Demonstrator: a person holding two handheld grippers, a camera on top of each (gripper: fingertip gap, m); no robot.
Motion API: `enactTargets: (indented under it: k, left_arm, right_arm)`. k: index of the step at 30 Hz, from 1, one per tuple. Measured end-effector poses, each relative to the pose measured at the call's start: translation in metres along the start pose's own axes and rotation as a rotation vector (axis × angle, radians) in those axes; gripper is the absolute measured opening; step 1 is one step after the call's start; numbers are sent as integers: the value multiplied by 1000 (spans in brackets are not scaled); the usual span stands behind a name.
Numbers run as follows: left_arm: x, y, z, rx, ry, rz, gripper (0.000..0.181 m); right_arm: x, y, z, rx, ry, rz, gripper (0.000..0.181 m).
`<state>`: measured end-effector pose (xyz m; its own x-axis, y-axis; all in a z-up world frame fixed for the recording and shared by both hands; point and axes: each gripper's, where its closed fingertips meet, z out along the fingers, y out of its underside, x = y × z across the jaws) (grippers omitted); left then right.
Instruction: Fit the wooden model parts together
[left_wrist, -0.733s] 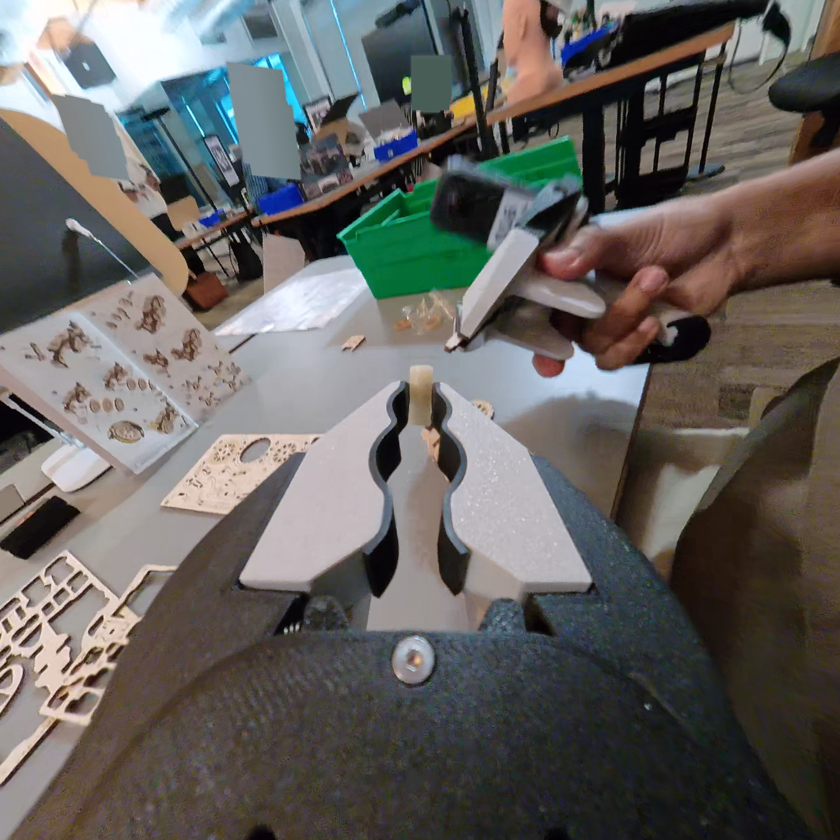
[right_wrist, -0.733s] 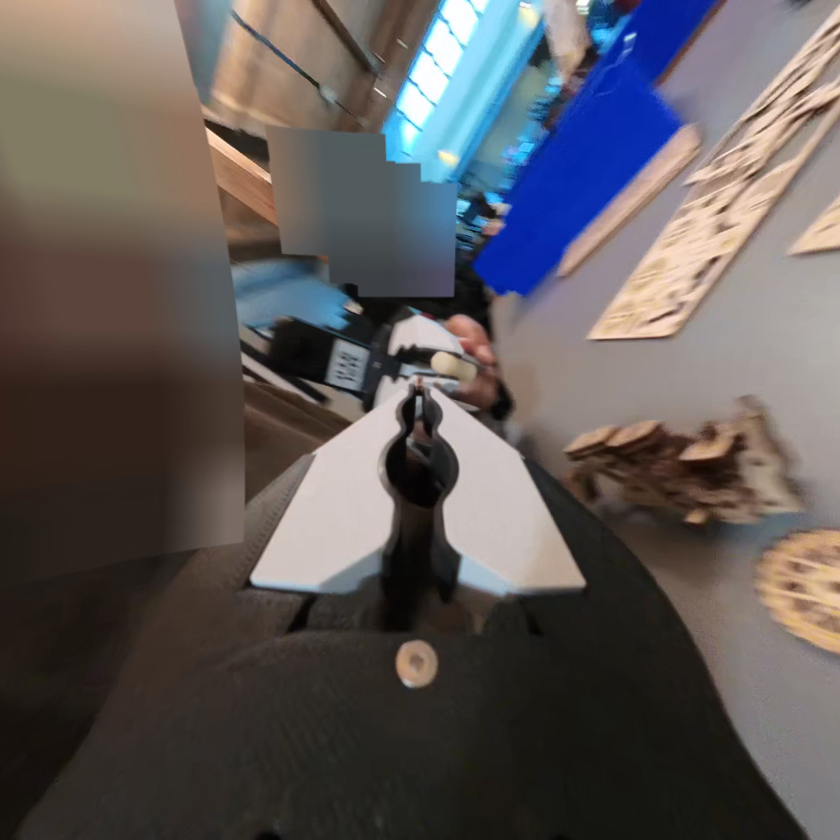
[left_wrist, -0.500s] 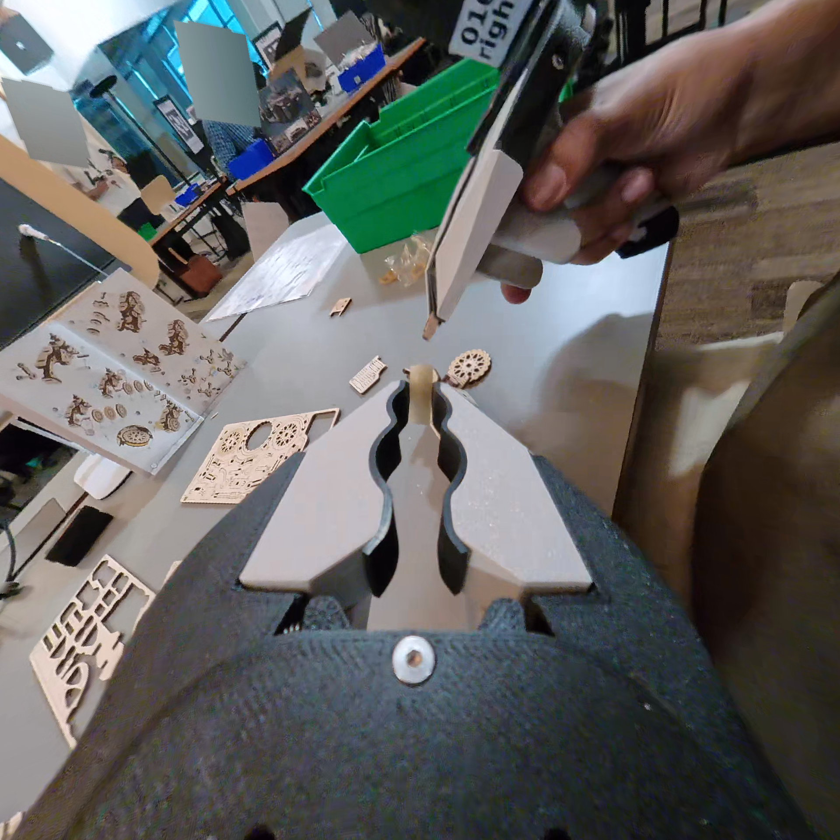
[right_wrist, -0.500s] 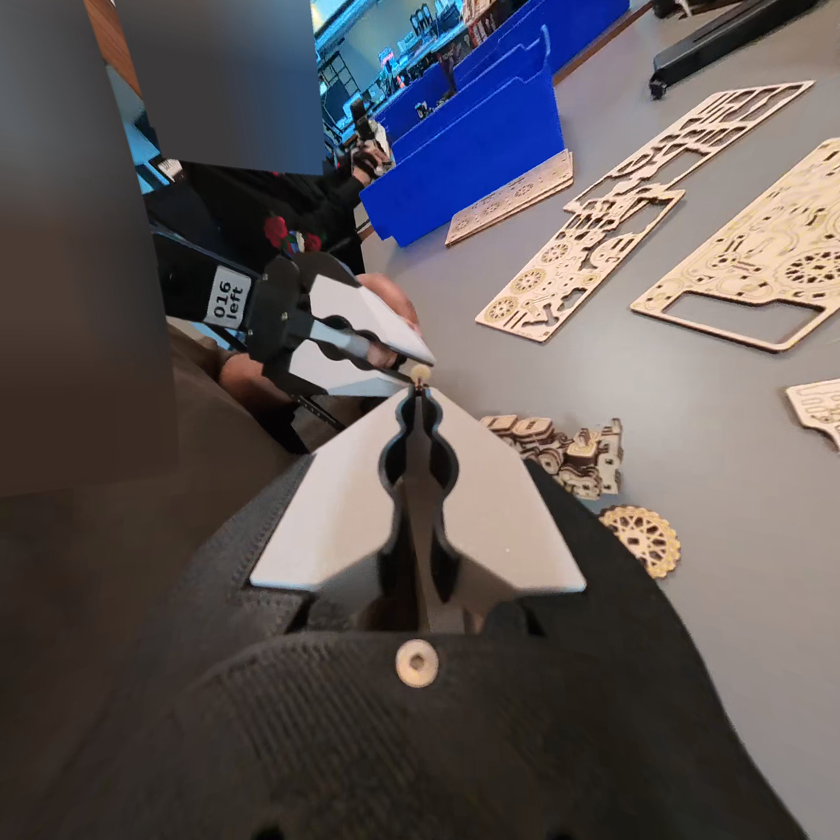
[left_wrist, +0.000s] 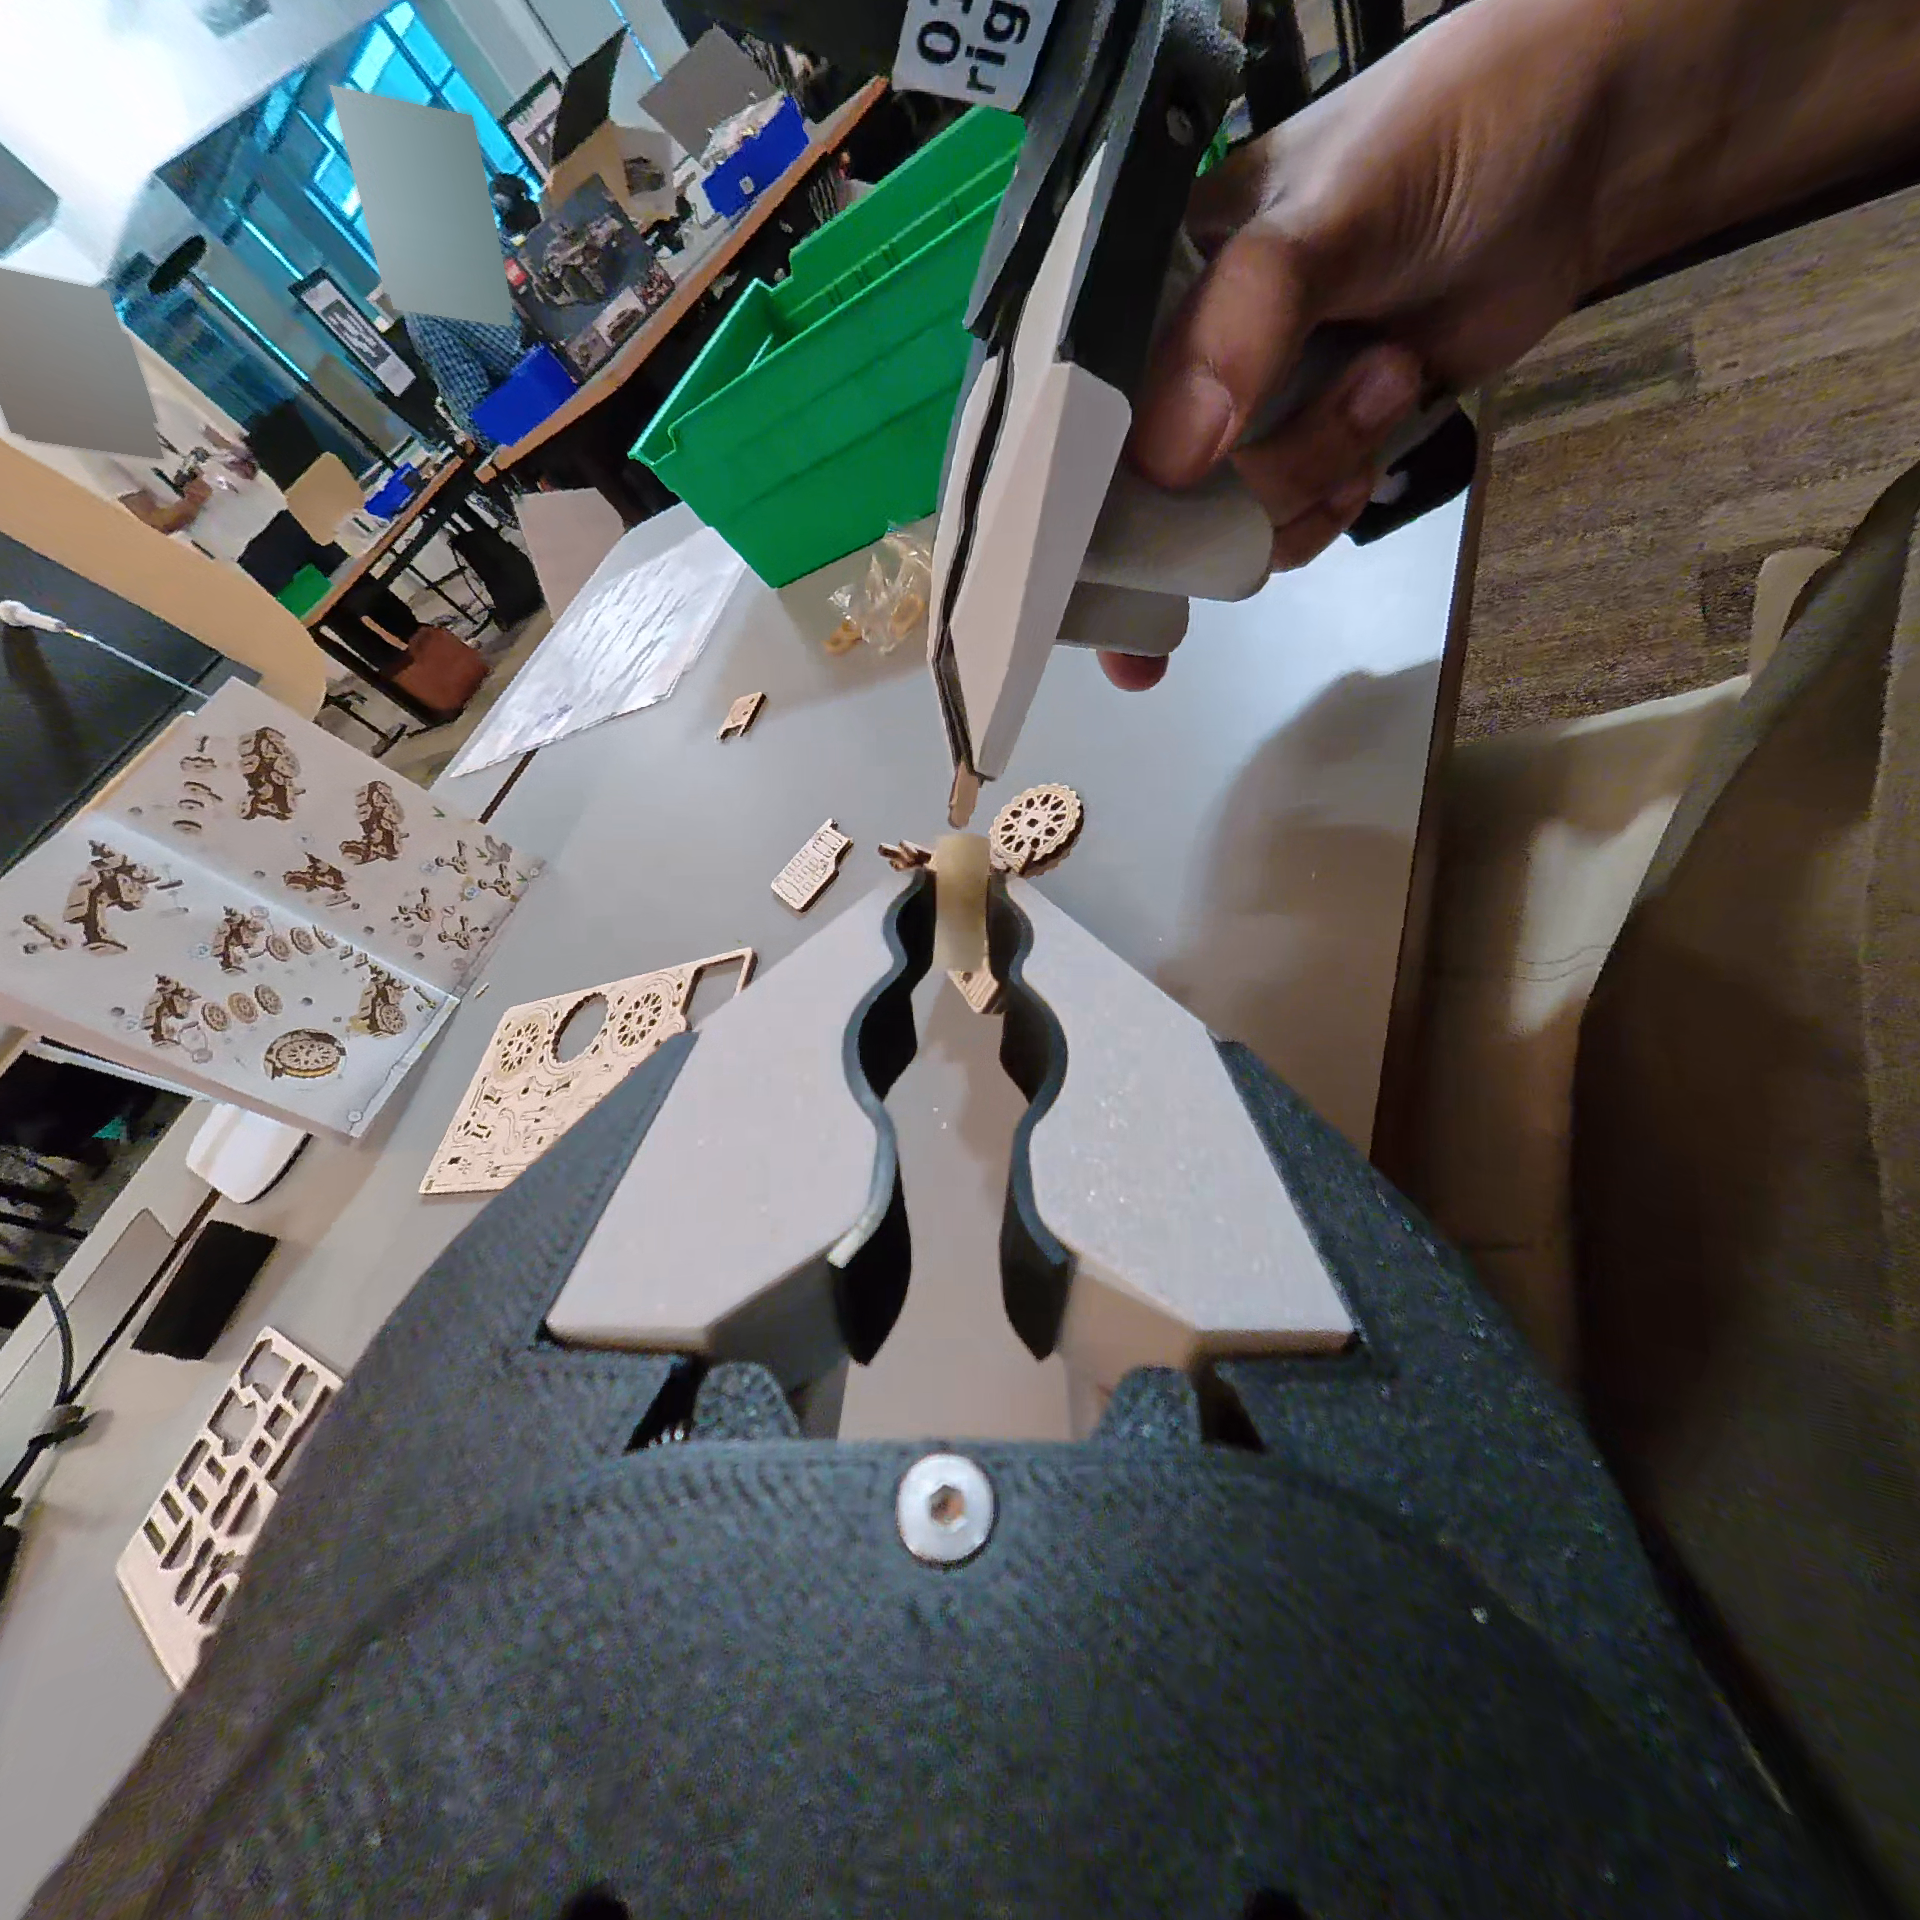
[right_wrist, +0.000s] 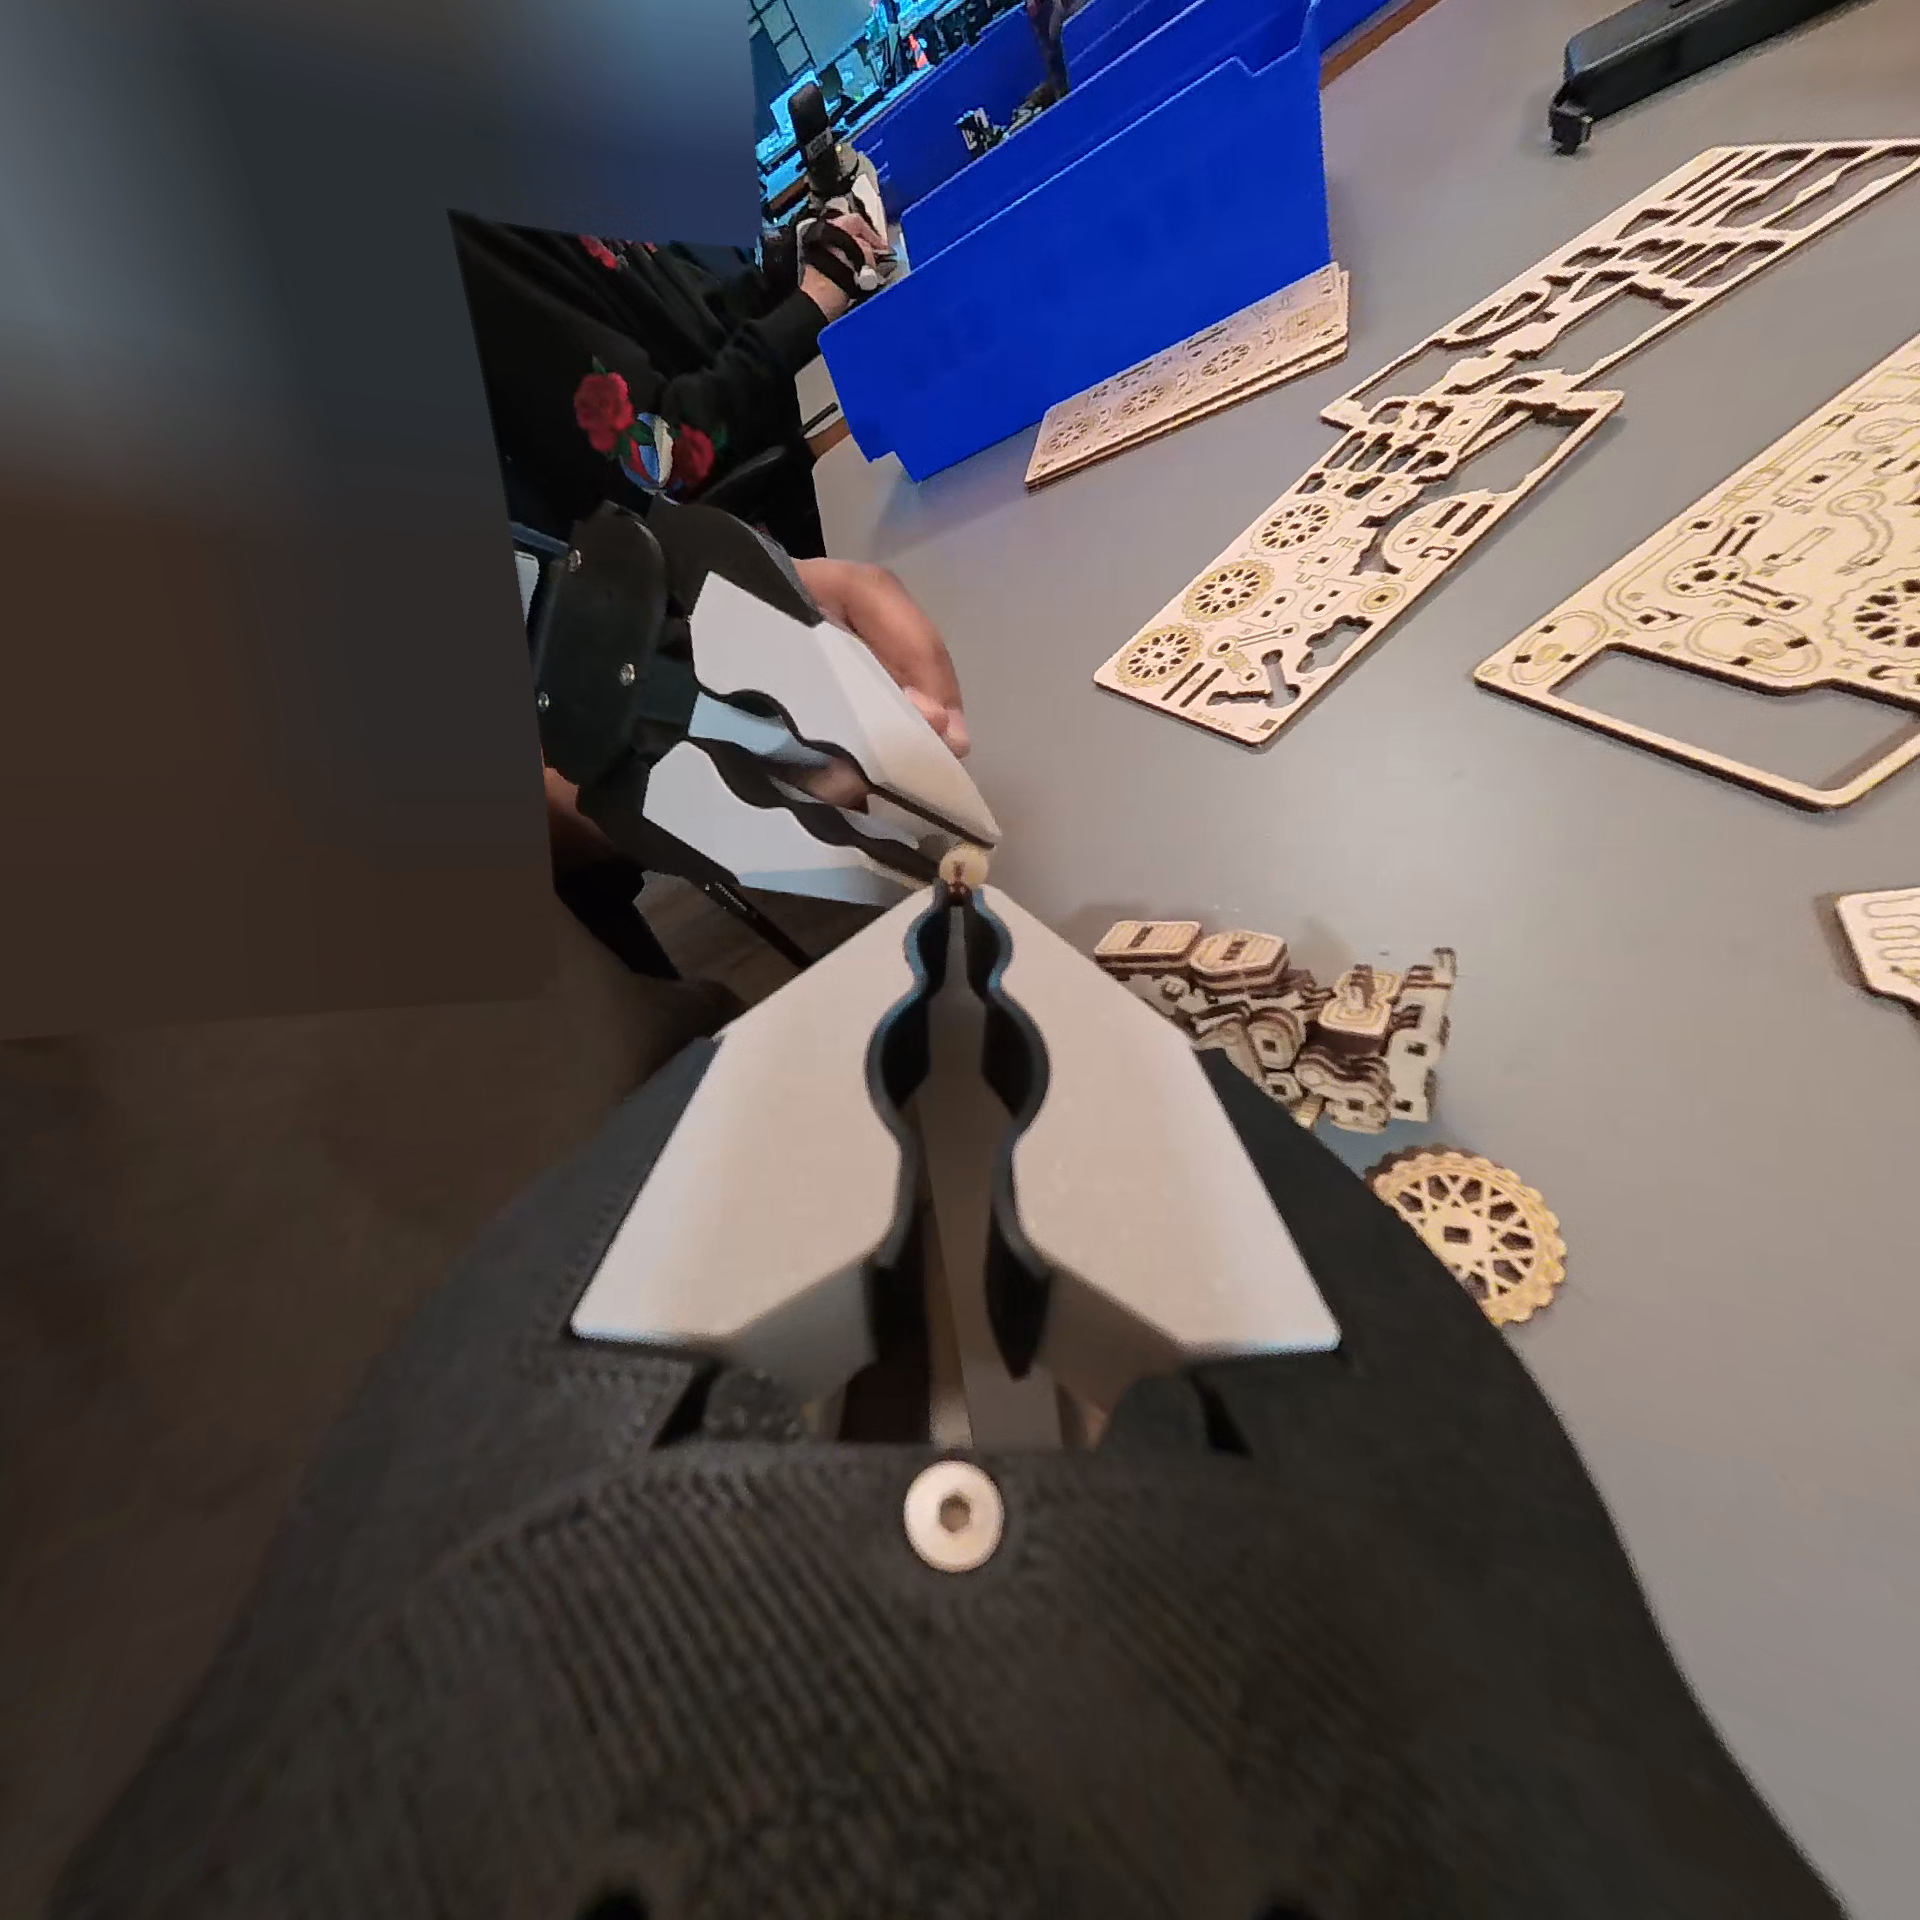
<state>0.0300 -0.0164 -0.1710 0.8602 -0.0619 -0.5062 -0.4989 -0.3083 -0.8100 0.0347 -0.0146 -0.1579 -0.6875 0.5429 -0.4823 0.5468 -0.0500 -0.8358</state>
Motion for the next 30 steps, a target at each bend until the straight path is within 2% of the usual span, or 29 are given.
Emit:
enactTargets:
  k: [1, 16, 20, 22, 24, 27, 28, 30]
  left_arm:
    - [0, -1, 0, 6, -2, 4, 8]
    - [1, 0, -1, 1, -7, 35, 7]
    - [-6, -4, -2, 17, -25, -53, 8]
    - [-9, -2, -2, 25, -4, -149, 8]
    - [-9, -2, 0, 46, 85, -371, 8]
    - [-6, -9, -1, 138, 288, -796, 8]
    - [-6, -8, -2, 150, 339, -887, 8]
    - [-6, -4, -4, 151, 389, -952, 8]
  right_arm:
    - [0, 1, 1, -7, 2, -5, 1]
    - [0, 3, 3, -16, -1, -4, 1]
    - [3, -15, -5, 130, -17, 43, 1]
    - [10, -25, -15, 200, 26, -12, 1]
    - [12, -32, -20, 231, 85, -142, 0]
    - [7, -29, -16, 183, 147, -319, 0]
    - [5, -26, -14, 163, 147, -338, 0]
    - [1, -21, -9, 125, 120, -348, 0]
